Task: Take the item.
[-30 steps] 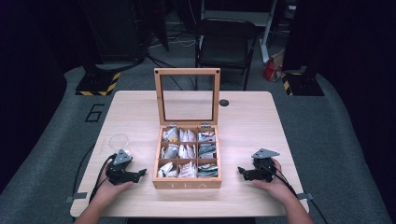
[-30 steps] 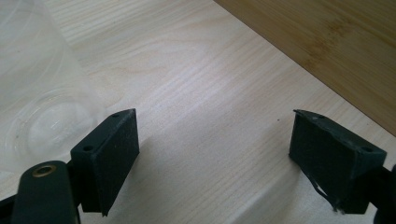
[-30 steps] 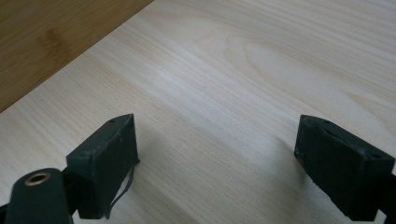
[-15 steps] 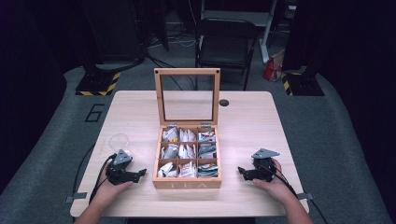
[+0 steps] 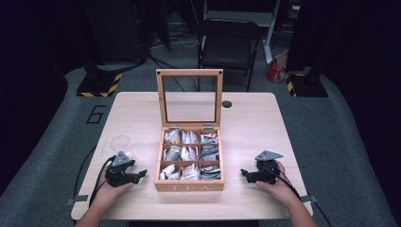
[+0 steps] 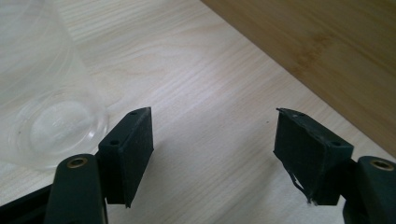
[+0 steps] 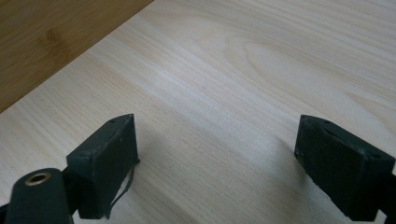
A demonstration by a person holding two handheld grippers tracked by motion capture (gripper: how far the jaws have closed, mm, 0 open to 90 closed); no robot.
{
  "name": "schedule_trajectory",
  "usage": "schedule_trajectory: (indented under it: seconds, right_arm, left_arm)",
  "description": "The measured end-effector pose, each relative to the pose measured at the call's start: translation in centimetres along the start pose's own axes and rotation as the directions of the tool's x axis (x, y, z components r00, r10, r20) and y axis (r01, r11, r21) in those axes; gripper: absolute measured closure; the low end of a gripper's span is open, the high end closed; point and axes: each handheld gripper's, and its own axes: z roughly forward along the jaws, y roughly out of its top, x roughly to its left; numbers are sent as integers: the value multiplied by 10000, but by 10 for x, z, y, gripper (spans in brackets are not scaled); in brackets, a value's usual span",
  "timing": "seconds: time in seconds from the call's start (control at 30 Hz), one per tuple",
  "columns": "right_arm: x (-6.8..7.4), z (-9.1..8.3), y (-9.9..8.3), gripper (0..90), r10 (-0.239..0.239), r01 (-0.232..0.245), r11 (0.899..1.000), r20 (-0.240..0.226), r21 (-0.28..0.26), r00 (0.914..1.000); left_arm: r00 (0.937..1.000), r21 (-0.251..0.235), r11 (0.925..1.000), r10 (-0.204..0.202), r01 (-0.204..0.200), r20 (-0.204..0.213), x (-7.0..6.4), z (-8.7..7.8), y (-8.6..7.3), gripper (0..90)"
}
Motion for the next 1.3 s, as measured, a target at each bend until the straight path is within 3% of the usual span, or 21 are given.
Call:
schedule_trajectory:
  seconds: [0.2, 0.23, 0.27, 0.3, 0.33, 0.63, 0.93, 1.3]
  right_arm:
    - [0, 0, 0, 126, -4, 4, 10000, 3, 0, 10000]
    - [0, 0, 0, 126, -5, 5, 10000, 22, 0, 10000]
    - [0, 0, 0, 126, -33, 33, 10000, -19, 16, 10000]
    - [0, 0, 0, 126, -33, 33, 10000, -19, 16, 10000]
    - [0, 0, 0, 126, 3, -3, 10000, 17, -2, 10000]
    - [0, 0, 0, 126, -11, 11, 10000, -16, 14, 10000]
    - [0, 0, 0, 126, -7, 7, 10000, 8, -4, 10000]
    - [0, 0, 0, 126, 10, -10, 10000, 19, -1, 10000]
  left_arm:
    - [9999, 194, 9997, 144, -144, 35, -4, -6, 3, 341]
    - [10000, 132, 9999, -84, 84, 21, -6, -6, 3, 341]
    - [10000, 278, 9996, 9, -11, 51, -5, -8, 4, 348]
    - [9996, 92, 9995, -287, 287, 65, -8, -8, 4, 348]
    - [10000, 231, 9997, -31, 29, 89, -6, -10, 5, 353]
    - [9970, -11, 9970, -770, 770, 82, -8, -19, 9, 351]
    - [9947, -100, 9946, -1029, 1030, 48, -9, -24, 20, 343]
    - [9954, -293, 9951, -934, 940, 194, -14, -30, 38, 343]
